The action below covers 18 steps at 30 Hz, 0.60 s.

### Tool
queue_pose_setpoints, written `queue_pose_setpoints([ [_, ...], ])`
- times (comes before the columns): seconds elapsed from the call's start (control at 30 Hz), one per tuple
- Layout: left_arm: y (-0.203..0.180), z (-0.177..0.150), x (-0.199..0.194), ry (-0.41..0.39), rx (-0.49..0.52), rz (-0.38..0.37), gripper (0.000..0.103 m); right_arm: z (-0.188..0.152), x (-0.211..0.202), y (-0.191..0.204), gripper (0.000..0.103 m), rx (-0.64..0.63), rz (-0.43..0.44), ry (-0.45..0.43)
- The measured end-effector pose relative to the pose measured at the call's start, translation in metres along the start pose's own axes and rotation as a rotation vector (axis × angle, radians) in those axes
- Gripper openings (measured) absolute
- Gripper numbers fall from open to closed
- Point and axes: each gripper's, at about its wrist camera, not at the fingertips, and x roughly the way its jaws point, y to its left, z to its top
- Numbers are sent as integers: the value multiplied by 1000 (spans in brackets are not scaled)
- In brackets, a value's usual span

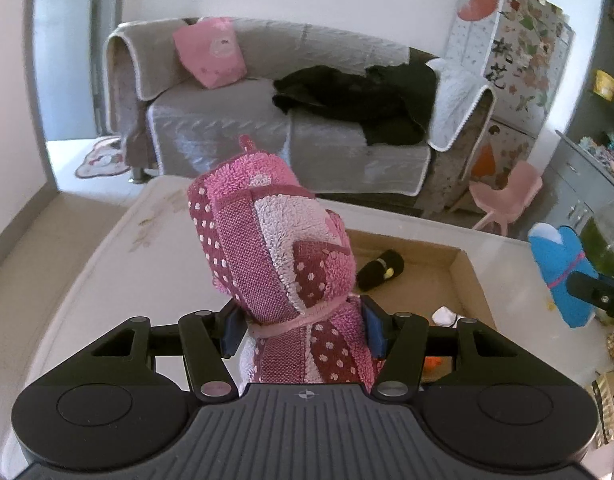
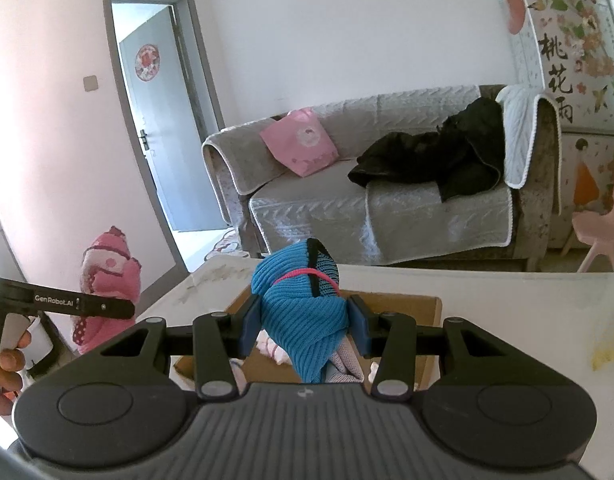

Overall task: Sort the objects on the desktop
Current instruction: 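Carry the pink bundle over the tray while the right carries the blue bundle there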

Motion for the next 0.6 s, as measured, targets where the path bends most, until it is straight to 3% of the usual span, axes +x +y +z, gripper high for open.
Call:
queue_pose_setpoints([
  [0.6,-29,33,93,112,108,-25,64,2,39,-22,42,50,-46,79],
])
